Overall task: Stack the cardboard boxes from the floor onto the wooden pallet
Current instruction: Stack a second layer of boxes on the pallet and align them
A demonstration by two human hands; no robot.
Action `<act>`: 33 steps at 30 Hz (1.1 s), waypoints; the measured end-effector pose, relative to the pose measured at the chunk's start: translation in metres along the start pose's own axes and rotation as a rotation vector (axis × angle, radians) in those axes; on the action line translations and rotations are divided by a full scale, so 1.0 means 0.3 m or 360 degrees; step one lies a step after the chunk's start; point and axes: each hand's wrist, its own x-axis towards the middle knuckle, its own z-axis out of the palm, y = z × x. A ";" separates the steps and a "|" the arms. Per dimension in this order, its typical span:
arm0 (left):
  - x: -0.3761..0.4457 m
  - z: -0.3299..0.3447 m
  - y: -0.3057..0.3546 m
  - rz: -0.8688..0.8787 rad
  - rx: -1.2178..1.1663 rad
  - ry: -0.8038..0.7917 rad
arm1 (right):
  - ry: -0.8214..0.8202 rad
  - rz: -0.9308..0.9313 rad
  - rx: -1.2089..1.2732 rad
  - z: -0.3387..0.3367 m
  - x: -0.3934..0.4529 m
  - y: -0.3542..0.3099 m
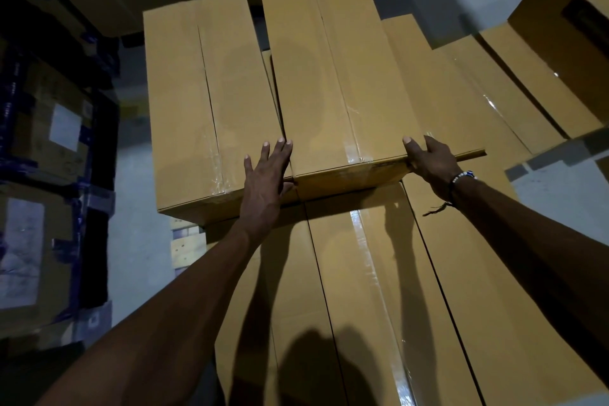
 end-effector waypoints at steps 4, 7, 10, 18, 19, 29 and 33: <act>0.004 0.003 0.001 0.0019 0.0078 -0.0038 | -0.0025 -0.0040 0.0049 -0.004 -0.004 -0.014; 0.005 -0.009 0.007 0.0032 0.0156 -0.0084 | -0.0069 0.0000 0.0078 -0.013 -0.028 -0.036; -0.005 -0.031 -0.009 0.0107 0.0196 -0.0119 | -0.0040 -0.0025 -0.0051 -0.005 -0.096 -0.104; -0.044 -0.100 -0.128 0.0294 -0.0010 -0.0102 | 0.0485 -0.0609 -0.0682 0.098 -0.190 -0.219; -0.043 -0.114 -0.148 0.0274 0.0000 -0.0097 | 0.0493 -0.0667 -0.0771 0.119 -0.189 -0.242; 0.020 -0.219 -0.408 -0.0186 0.0142 0.0102 | 0.0134 -0.1109 -0.0986 0.473 -0.157 -0.549; 0.040 -0.253 -0.473 -0.0541 0.0070 0.0273 | 0.0061 -0.1077 -0.0966 0.588 -0.138 -0.648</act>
